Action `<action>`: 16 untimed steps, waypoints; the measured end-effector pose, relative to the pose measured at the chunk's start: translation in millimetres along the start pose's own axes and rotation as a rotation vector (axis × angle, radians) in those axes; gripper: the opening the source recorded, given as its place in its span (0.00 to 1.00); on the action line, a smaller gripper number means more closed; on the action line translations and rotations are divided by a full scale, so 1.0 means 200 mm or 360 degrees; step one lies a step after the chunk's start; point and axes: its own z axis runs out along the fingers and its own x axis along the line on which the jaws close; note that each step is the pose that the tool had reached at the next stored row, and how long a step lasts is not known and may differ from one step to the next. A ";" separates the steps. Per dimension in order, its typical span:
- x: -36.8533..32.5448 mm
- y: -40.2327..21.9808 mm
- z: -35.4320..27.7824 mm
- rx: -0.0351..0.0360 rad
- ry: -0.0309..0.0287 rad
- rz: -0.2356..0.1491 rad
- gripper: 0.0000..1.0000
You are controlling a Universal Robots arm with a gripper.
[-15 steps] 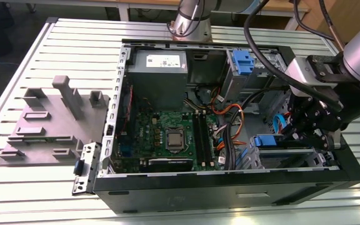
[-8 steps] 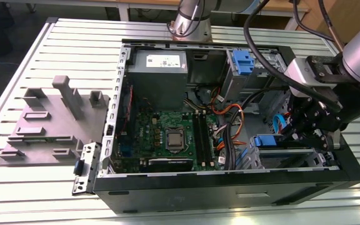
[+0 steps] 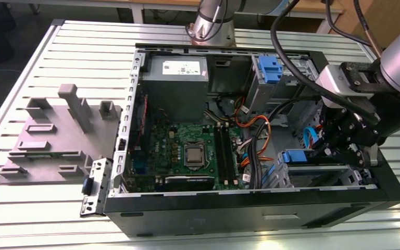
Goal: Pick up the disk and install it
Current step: 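Insert the first disk wire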
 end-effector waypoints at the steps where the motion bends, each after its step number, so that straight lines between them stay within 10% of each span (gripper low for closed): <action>1: 0.000 0.000 0.000 0.0000 0.00000 0.0000 0.17; 8: 0.000 0.000 -0.006 0.0000 0.00005 0.0000 0.24; 16: -0.007 0.003 -0.093 0.0000 0.00000 0.0000 0.24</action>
